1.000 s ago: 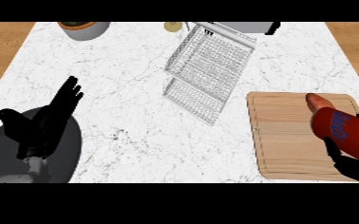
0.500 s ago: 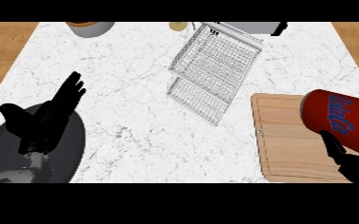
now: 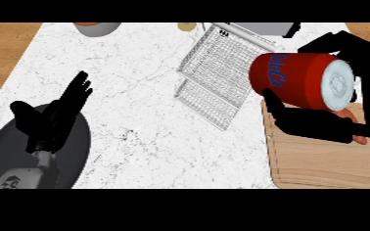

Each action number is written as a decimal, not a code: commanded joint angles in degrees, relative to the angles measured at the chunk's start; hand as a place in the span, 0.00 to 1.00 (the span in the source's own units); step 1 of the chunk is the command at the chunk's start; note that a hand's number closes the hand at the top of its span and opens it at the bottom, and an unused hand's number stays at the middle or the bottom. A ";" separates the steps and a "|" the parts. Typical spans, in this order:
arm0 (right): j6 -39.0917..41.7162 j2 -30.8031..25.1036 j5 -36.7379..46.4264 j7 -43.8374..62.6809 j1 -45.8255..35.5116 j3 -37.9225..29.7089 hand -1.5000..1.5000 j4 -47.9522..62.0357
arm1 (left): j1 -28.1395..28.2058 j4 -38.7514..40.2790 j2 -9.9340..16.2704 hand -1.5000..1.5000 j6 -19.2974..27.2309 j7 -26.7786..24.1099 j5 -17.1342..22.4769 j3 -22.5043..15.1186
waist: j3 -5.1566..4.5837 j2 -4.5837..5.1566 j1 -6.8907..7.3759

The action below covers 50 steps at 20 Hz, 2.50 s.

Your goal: Pick the can from the cutting board and place it in the tiered basket

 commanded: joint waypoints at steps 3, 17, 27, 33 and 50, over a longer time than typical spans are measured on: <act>-0.41 10.58 7.17 4.69 -11.61 5.83 1.00 11.84 | 3.42 -0.99 -1.08 0.50 -1.14 -1.85 -0.15 -0.04 | 0.07 -0.10 -0.37; -0.79 18.87 10.17 -5.41 -17.45 -0.59 1.00 34.67 | -0.27 -2.40 -1.86 0.50 -1.33 1.75 -0.91 1.34 | 0.11 -0.08 -0.88; -12.21 23.92 19.94 -12.37 -20.44 -2.21 1.00 48.91 | 2.91 -3.40 -3.45 0.50 -1.46 0.77 -2.76 1.06 | 0.11 -0.08 -0.73; -25.18 24.73 19.76 -19.71 -20.86 -6.72 0.00 54.10 | 1.35 -1.88 -1.40 0.50 -3.86 1.31 -0.12 4.01 | 0.12 -0.01 -0.70; -34.04 28.67 7.18 -22.96 -29.05 -18.59 0.00 56.96 | 0.39 0.60 -1.85 0.50 -4.45 -0.21 -1.94 4.38 | 0.12 -0.05 -1.10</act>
